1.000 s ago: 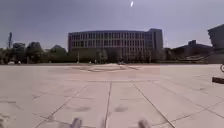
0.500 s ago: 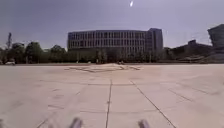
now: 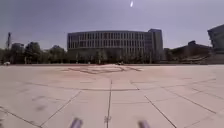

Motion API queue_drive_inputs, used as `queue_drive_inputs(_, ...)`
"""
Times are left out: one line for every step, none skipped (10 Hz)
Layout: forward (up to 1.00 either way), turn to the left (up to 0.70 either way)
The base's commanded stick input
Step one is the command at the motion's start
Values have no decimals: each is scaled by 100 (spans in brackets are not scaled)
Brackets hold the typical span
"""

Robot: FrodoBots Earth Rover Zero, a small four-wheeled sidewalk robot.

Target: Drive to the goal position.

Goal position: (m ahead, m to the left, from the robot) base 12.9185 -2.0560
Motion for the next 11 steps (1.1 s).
queue_drive_inputs(100,0)
queue_drive_inputs(100,0)
queue_drive_inputs(100,0)
queue_drive_inputs(100,0)
queue_drive_inputs(100,0)
queue_drive_inputs(100,0)
queue_drive_inputs(100,0)
queue_drive_inputs(100,0)
queue_drive_inputs(100,0)
queue_drive_inputs(100,0)
queue_drive_inputs(100,0)
